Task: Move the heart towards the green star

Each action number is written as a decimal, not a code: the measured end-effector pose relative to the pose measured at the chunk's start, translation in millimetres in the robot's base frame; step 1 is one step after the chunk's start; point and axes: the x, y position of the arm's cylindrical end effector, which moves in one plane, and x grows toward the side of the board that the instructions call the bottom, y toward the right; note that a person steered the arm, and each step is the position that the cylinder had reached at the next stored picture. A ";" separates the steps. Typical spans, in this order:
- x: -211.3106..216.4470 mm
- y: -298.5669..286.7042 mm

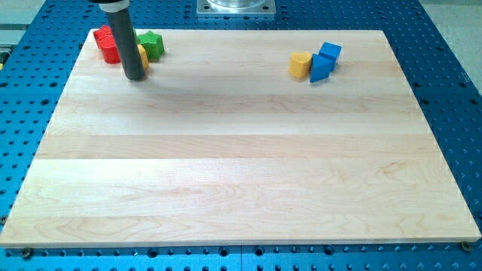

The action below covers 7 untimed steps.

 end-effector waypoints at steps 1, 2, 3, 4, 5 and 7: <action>-1.0 14.1; -33.0 102.6; -85.6 195.1; -96.8 336.3; -64.6 400.2; 12.7 370.7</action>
